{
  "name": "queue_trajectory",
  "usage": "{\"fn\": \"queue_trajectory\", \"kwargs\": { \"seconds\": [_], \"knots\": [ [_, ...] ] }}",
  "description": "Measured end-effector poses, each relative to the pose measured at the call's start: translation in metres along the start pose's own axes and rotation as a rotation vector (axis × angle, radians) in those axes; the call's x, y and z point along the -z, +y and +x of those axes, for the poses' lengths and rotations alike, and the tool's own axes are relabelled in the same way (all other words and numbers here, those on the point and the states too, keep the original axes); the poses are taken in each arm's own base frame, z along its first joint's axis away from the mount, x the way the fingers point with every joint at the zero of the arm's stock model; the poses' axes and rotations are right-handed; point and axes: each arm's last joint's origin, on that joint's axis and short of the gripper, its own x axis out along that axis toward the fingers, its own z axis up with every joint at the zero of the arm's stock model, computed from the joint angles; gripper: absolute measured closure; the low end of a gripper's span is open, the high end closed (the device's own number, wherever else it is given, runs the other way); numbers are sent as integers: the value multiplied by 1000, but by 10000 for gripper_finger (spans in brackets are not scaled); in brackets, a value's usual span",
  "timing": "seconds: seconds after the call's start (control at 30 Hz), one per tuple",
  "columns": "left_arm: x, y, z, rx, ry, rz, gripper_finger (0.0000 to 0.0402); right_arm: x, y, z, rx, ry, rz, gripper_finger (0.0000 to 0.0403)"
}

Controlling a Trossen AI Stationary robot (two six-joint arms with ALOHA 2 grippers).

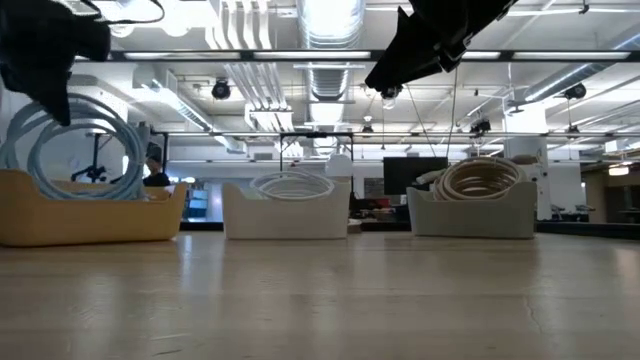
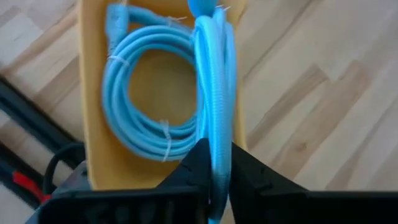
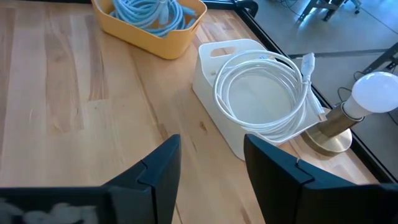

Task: Sort HDMI cables
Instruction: Put the blue hdmi cable into the yellow bin, then return to Home Position

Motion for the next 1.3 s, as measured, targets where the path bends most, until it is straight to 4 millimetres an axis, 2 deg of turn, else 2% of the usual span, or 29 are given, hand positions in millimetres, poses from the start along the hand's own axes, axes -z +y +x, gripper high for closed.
{"fn": "queue_trajectory", "kwargs": {
  "seconds": [0.23, 0.43, 0.87, 1.1, 1.3],
  "knots": [
    [3, 2, 8, -37, 10, -1, 309, 0, 0, 0, 0, 0, 0, 235],
    [-1, 3, -6, -52, -23, 5, 282, 0, 0, 0, 0, 0, 0, 236],
    [-17, 7, -47, -114, -279, -34, 278, 0, 0, 0, 0, 0, -3, 240],
    [-30, 4, -55, -215, -560, -67, 278, 0, 0, 0, 2, -1, -37, 248],
    [-43, -11, -56, -178, -642, 41, 296, -17, -8, -15, -12, -60, -75, 261]
  ]
}}
